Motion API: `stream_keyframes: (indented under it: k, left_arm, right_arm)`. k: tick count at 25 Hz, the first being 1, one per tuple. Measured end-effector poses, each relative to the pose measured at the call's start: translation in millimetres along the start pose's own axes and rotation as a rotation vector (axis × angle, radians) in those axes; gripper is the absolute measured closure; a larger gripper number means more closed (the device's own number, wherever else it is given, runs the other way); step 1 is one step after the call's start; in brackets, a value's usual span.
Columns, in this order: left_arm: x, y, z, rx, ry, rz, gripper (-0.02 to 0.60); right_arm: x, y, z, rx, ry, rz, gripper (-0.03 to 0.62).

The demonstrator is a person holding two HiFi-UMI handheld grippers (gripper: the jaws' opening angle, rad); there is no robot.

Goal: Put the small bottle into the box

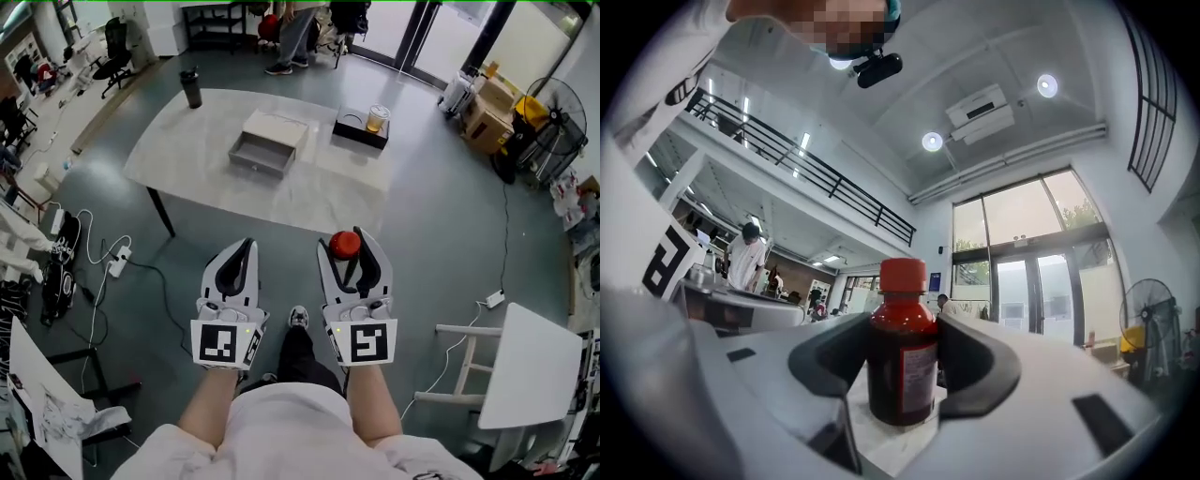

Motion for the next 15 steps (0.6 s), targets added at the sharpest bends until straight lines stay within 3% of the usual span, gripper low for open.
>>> stream_keyframes:
  k: [10,15]
  left_arm:
    - [-47,155,-28,-0.066,0.024,0.076,0.56]
    - [-59,209,-47,-0.105,0.008,0.107,0.56]
  right_arm:
    - [82,150,-39,-0.025,0.036,0.102,0.362]
    - [114,201,-57,-0.03,0.055,0.137,0.362]
Point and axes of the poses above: the fingertips, and each gripper's own axes: y forward along the fingers, x to its right, z out of its top, the point moved 7 cm from there along -y, backward along the fingers, and after that the axes turned 3 degrees about y, right-handed, at the moved point
